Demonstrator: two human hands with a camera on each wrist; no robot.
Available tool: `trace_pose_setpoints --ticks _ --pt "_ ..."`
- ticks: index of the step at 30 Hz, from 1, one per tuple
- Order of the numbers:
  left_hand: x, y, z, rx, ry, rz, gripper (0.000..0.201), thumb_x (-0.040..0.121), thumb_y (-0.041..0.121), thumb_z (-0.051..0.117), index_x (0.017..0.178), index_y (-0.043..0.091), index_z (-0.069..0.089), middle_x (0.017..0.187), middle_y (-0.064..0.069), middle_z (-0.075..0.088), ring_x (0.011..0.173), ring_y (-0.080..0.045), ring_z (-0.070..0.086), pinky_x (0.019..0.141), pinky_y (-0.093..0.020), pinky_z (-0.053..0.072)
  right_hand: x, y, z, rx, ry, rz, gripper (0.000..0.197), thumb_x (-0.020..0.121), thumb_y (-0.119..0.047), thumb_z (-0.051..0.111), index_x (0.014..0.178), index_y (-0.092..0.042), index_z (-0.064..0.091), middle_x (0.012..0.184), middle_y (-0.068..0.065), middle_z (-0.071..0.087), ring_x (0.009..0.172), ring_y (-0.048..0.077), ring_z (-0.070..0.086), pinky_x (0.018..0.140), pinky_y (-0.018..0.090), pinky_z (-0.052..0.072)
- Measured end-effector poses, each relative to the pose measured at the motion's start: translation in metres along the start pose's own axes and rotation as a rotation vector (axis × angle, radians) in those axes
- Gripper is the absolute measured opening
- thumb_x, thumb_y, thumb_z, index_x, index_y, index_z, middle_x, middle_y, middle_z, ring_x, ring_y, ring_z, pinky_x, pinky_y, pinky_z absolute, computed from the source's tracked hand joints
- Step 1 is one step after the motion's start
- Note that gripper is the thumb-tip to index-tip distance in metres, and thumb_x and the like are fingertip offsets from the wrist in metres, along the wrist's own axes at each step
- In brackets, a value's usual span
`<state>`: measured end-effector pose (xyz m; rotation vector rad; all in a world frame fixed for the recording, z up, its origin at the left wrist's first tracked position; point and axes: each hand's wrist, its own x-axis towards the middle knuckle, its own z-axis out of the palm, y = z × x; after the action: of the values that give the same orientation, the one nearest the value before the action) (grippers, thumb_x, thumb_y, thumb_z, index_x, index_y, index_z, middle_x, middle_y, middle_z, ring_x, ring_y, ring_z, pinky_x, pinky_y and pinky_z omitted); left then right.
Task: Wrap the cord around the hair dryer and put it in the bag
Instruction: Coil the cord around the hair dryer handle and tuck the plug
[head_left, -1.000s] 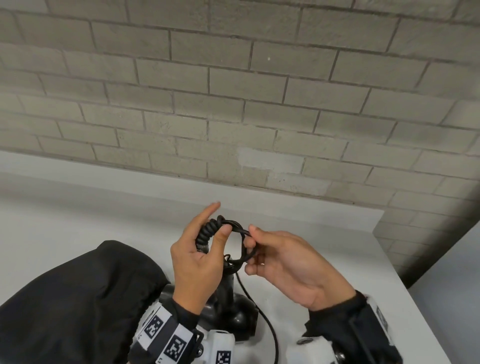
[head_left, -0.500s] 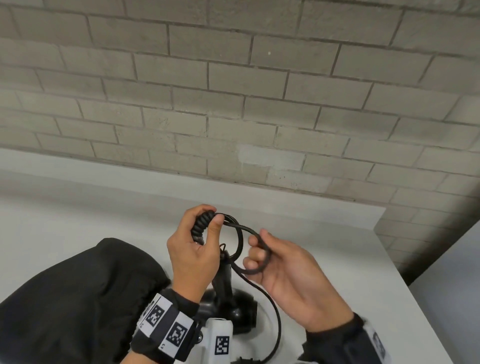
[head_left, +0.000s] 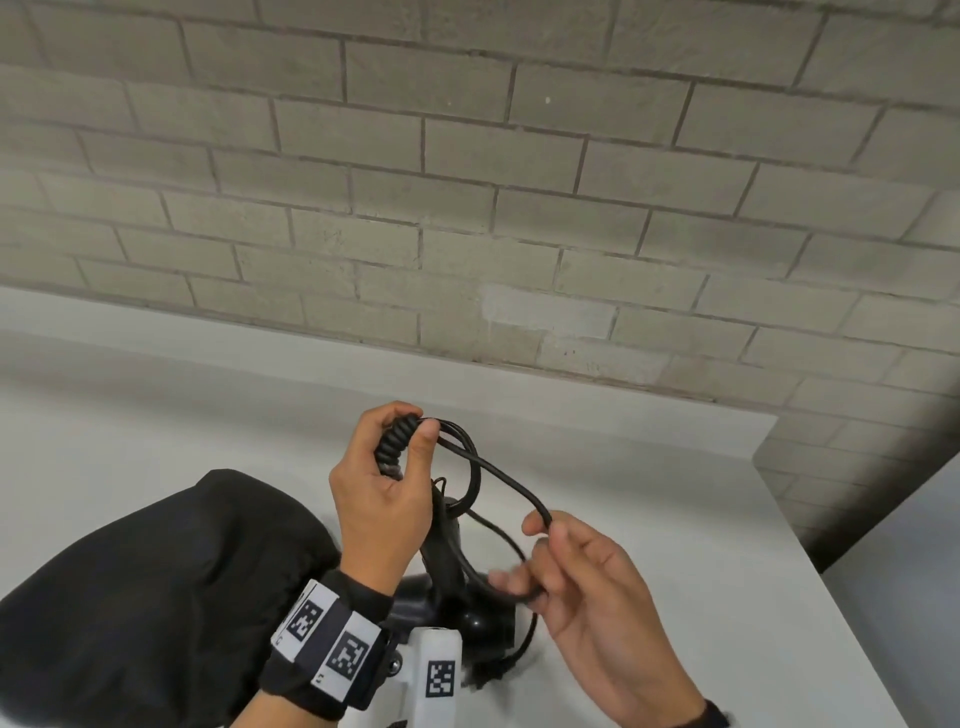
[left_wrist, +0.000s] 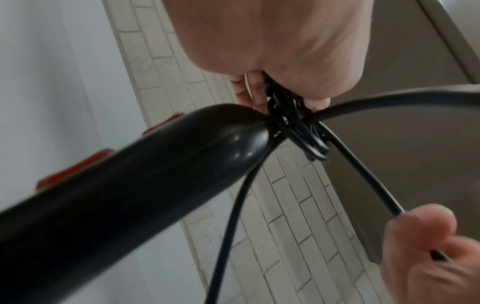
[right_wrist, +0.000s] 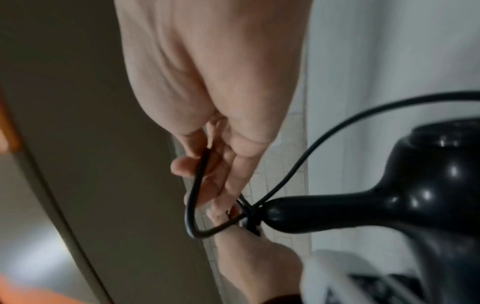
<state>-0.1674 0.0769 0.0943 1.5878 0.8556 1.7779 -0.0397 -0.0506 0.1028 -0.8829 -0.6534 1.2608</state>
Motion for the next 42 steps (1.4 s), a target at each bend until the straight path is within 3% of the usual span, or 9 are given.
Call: trace_pose_setpoints --ticks 2,6,13,17,23,28,31,35,42 --pt "-0.002 0.000 0.001 -0.006 -0.016 -0.004 0.028 0.088 0.040 0.061 0.102 0.016 0.064 0.091 0.015 0.067 0.085 -0.003 0.066 0.075 -0.009 0.047 -0.003 -0.004 -0.008 0.027 0.050 0.078 0.031 0.092 -0.028 0.057 0.085 0.002 0.063 0.044 0.002 0.029 0.041 0.018 0.042 0.046 0.031 0.047" --pt "-0.002 -0.004 0.001 -0.017 0.007 -0.033 0.028 0.087 0.044 0.061 0.102 0.020 0.063 0.093 0.015 0.068 0.086 -0.007 0.067 0.078 -0.013 0.049 -0.006 -0.005 -0.030 -0.106 -0.082 0.094 0.040 0.076 -0.041 0.078 0.074 -0.004 0.062 0.043 -0.005 0.024 0.038 0.010 0.024 0.043 0.020 0.029" --pt "0.005 -0.010 -0.004 -0.011 0.035 -0.086 0.030 0.087 0.048 0.060 0.102 0.022 0.062 0.092 0.009 0.068 0.087 -0.009 0.067 0.080 -0.017 0.052 -0.025 0.024 -0.076 0.011 -0.044 -0.021 0.042 0.060 -0.035 0.093 0.073 -0.006 0.066 0.053 0.008 0.046 0.064 0.035 0.064 0.076 0.042 0.056" --pt "0.001 -0.008 -0.002 -0.029 -0.001 -0.098 0.029 0.088 0.048 0.061 0.102 0.022 0.061 0.090 0.008 0.069 0.085 -0.014 0.069 0.080 -0.027 0.056 -0.032 0.017 -0.076 0.032 0.246 0.038 0.068 0.030 -0.039 0.100 0.071 0.004 0.067 0.048 0.009 0.034 0.031 0.014 0.031 0.038 0.030 0.041" --pt "-0.004 0.004 0.007 -0.155 -0.034 -0.162 0.019 0.091 0.030 0.062 0.101 0.015 0.057 0.088 -0.016 0.064 0.056 -0.027 0.071 0.061 -0.034 0.058 -0.017 0.005 -0.073 -0.239 0.533 -0.089 0.018 0.091 -0.006 0.062 0.075 -0.005 0.070 0.065 0.013 0.043 0.045 0.017 0.035 0.048 0.028 0.035" --pt "-0.008 0.008 0.008 -0.103 -0.031 -0.128 0.015 0.089 0.031 0.062 0.100 0.022 0.057 0.082 0.004 0.063 0.054 -0.024 0.070 0.059 -0.033 0.057 -0.009 0.013 -0.040 -0.754 0.760 -0.391 0.022 0.087 -0.020 0.071 0.105 -0.027 0.059 0.106 -0.005 0.060 0.097 0.015 0.060 0.084 0.024 0.045" --pt "-0.010 0.010 0.009 -0.088 -0.028 -0.096 0.013 0.090 0.028 0.064 0.100 0.023 0.056 0.080 0.013 0.065 0.053 -0.022 0.070 0.059 -0.036 0.057 -0.011 0.016 -0.003 -0.851 0.524 -0.588 0.019 0.083 -0.042 0.067 0.096 -0.030 0.061 0.090 -0.009 0.064 0.084 0.014 0.062 0.077 0.016 0.047" --pt "-0.013 0.012 0.011 -0.076 -0.035 -0.091 0.013 0.090 0.029 0.064 0.099 0.027 0.056 0.081 0.014 0.067 0.053 -0.020 0.070 0.058 -0.038 0.058 -0.002 0.020 0.021 -0.863 0.065 -0.184 0.019 0.093 -0.044 0.056 0.098 -0.028 0.064 0.083 -0.011 0.069 0.072 0.003 0.064 0.072 0.022 0.053" --pt "-0.008 0.007 0.003 -0.080 -0.023 -0.146 0.012 0.088 0.031 0.066 0.097 0.024 0.063 0.081 0.002 0.069 0.068 -0.019 0.073 0.072 -0.046 0.062 -0.008 0.013 0.004 -0.700 0.067 -0.430 0.024 0.100 -0.038 0.047 0.093 -0.034 0.070 0.065 -0.004 0.057 0.064 0.005 0.055 0.066 0.017 0.046"
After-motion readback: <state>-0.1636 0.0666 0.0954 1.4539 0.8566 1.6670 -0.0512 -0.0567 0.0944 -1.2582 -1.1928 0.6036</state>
